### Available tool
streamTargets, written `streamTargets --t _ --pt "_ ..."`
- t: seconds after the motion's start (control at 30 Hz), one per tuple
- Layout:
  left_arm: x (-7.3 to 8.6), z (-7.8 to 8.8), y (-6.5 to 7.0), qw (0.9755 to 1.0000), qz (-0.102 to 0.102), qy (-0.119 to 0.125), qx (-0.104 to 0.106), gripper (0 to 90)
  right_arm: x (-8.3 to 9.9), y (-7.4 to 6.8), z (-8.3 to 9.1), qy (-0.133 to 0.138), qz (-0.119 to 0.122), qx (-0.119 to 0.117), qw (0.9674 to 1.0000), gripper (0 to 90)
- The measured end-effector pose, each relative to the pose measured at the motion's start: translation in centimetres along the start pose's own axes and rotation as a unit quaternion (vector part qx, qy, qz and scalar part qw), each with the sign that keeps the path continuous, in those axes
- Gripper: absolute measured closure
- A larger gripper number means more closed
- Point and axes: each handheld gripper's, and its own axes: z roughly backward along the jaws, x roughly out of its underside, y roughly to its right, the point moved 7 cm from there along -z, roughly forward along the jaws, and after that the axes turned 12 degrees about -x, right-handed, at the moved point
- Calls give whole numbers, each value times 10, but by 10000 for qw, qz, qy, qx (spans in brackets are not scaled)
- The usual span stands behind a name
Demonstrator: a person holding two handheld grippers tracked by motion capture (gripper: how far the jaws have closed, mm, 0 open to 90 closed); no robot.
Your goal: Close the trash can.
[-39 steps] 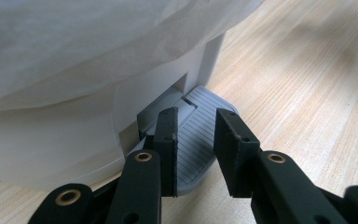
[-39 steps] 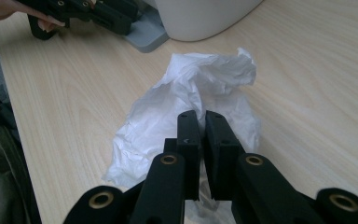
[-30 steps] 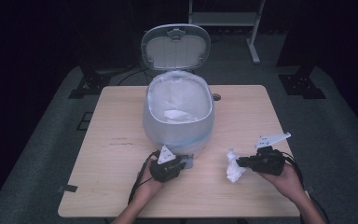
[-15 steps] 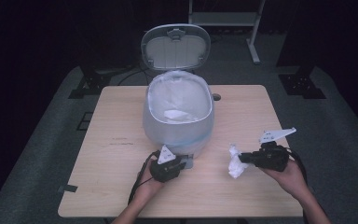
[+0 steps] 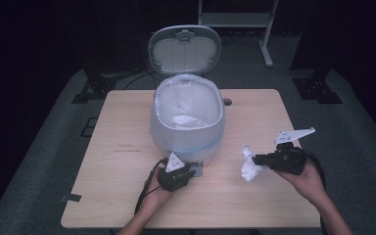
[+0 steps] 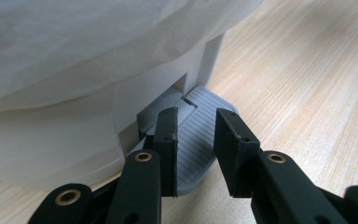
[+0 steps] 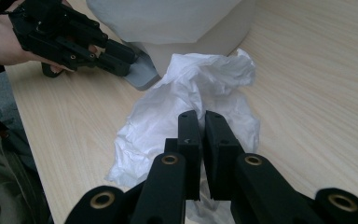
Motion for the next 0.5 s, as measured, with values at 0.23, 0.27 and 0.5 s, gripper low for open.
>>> streamTargets --t 0.23,0.27,0.5 --pt "0 0 0 10000 -21 -7 -8 704 -14 -3 11 65 -34 -24 10000 850" --pt "0 0 0 10000 -25 -13 -11 704 -16 -3 13 76 -49 -29 10000 850" --pt "0 0 0 10000 -39 -14 -16 702 -30 -7 22 163 -67 -69 9998 850"
